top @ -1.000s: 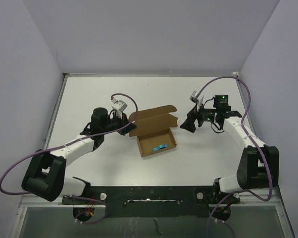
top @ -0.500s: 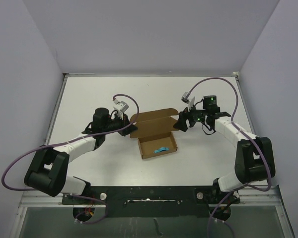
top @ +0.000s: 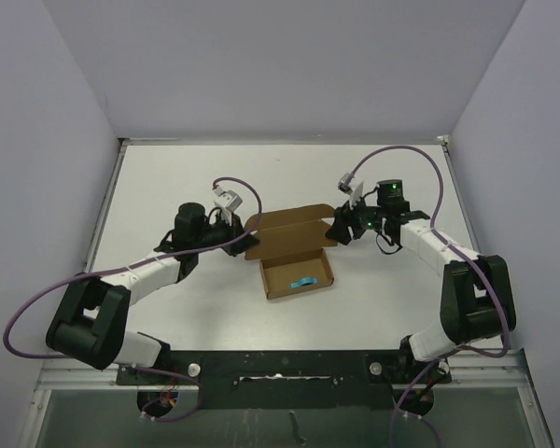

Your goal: Fold the paper box

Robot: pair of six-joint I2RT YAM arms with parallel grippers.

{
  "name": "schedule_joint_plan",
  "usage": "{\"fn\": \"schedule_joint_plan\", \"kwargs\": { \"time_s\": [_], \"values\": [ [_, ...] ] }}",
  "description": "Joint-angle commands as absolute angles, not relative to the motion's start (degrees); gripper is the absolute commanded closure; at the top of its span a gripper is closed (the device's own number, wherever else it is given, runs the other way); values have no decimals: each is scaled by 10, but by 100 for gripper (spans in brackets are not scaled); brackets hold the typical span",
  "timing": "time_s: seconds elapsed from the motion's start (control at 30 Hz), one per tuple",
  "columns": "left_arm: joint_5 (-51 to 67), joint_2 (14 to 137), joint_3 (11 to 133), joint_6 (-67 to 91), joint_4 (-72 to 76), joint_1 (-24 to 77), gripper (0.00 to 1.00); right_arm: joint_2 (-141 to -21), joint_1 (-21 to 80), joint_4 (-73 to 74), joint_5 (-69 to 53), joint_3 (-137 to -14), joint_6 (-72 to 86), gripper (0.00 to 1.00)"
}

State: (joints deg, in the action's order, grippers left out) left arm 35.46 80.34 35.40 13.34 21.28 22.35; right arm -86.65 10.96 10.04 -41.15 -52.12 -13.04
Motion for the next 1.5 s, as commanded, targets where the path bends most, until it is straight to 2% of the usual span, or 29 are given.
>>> {"fn": "schedule_joint_plan", "kwargs": {
  "time_s": [0.0, 0.07, 0.17, 0.5, 0.7, 0.77, 0.83, 0.97, 1.07, 1.2, 1.37, 1.47],
  "values": [
    [380, 812, 375, 135, 253, 224, 100, -838, 111, 84, -422, -546, -133, 47],
    [380, 812, 374, 134, 253, 226, 100, -838, 111, 84, -423, -547, -132, 50],
    [378, 812, 375, 130, 249, 230, 100, -838, 111, 86, -432, -547, -131, 59],
    [378, 812, 377, 125, 243, 233, 100, -829, 111, 97, -462, -551, -141, 68],
    [371, 808, 383, 123, 229, 235, 99, -836, 110, 120, -478, -558, -157, 99],
    [356, 801, 385, 125, 220, 234, 83, -839, 105, 123, -480, -557, -157, 100],
    [343, 787, 387, 124, 209, 234, 71, -839, 100, 123, -484, -556, -156, 100],
    [313, 752, 397, 117, 162, 229, 54, -835, 93, 123, -485, -552, -153, 100],
    [291, 727, 404, 105, 120, 221, 45, -832, 91, 121, -485, -550, -151, 100],
    [275, 705, 409, 98, 91, 218, 44, -832, 90, 119, -484, -548, -149, 100],
    [287, 723, 425, 104, 77, 211, 55, -832, 90, 119, -486, -549, -149, 100],
    [302, 738, 434, 107, 73, 207, 58, -832, 90, 119, -485, -549, -149, 100]
  ]
}}
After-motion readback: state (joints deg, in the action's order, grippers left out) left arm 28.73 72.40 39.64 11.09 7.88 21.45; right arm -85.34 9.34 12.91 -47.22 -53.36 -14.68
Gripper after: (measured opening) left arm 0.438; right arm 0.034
